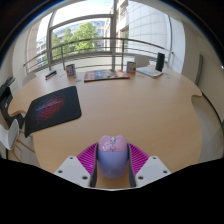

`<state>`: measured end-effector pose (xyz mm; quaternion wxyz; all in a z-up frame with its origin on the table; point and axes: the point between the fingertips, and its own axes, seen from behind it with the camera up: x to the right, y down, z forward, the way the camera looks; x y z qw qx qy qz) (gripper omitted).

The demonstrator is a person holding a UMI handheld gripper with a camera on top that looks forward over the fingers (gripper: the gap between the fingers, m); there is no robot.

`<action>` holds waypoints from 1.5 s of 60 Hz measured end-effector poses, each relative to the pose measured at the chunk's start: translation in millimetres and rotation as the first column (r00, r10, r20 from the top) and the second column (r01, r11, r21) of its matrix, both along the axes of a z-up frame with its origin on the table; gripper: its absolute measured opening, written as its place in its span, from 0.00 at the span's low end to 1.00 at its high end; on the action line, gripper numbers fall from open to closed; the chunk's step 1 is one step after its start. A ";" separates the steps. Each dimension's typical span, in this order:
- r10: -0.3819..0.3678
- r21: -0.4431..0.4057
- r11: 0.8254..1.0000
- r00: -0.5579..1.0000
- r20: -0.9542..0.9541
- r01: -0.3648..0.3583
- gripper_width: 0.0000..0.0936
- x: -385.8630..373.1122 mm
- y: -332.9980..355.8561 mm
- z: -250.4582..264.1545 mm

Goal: Arrange mouse

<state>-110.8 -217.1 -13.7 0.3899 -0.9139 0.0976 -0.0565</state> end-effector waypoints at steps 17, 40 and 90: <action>-0.055 0.226 0.974 0.992 0.118 0.027 0.47 -5.9 69.5 160.7; 0.153 0.254 0.955 0.988 0.031 -0.156 0.47 -189.6 223.3 157.5; 0.122 0.117 0.985 0.992 0.041 -0.127 0.91 -235.5 176.3 115.4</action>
